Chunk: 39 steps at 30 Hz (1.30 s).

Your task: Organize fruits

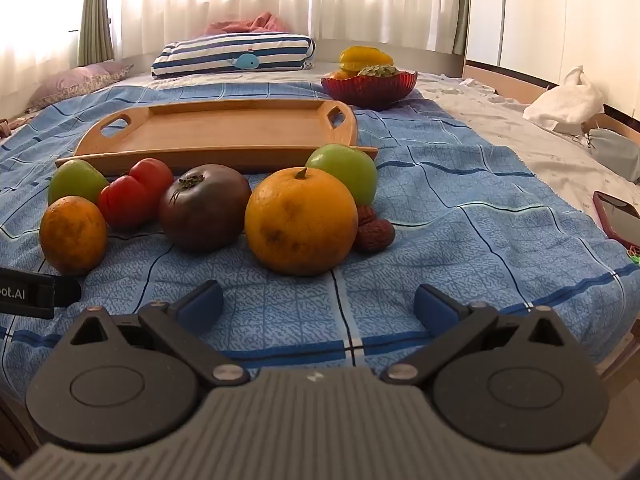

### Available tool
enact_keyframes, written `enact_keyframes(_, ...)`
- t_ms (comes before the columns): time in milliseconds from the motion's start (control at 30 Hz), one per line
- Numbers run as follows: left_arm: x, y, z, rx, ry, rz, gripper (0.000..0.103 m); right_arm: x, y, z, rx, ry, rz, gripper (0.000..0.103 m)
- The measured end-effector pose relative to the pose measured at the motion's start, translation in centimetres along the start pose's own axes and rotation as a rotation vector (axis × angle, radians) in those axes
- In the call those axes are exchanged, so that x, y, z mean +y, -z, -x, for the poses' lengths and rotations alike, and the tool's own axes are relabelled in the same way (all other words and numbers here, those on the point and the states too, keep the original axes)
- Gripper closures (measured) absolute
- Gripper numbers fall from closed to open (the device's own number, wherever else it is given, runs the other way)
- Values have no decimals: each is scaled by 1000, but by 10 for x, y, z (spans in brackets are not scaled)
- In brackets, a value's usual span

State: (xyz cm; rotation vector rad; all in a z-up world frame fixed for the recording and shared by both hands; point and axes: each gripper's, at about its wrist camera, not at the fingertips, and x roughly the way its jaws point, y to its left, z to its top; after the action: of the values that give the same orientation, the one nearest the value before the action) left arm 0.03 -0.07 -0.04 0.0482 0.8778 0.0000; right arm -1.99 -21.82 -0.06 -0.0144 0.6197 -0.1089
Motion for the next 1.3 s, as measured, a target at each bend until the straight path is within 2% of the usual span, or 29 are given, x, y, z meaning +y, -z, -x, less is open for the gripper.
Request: enact_keyframes(1300,-3,-2,1,-17,5,6,0,2,0,1,0,2,4,0)
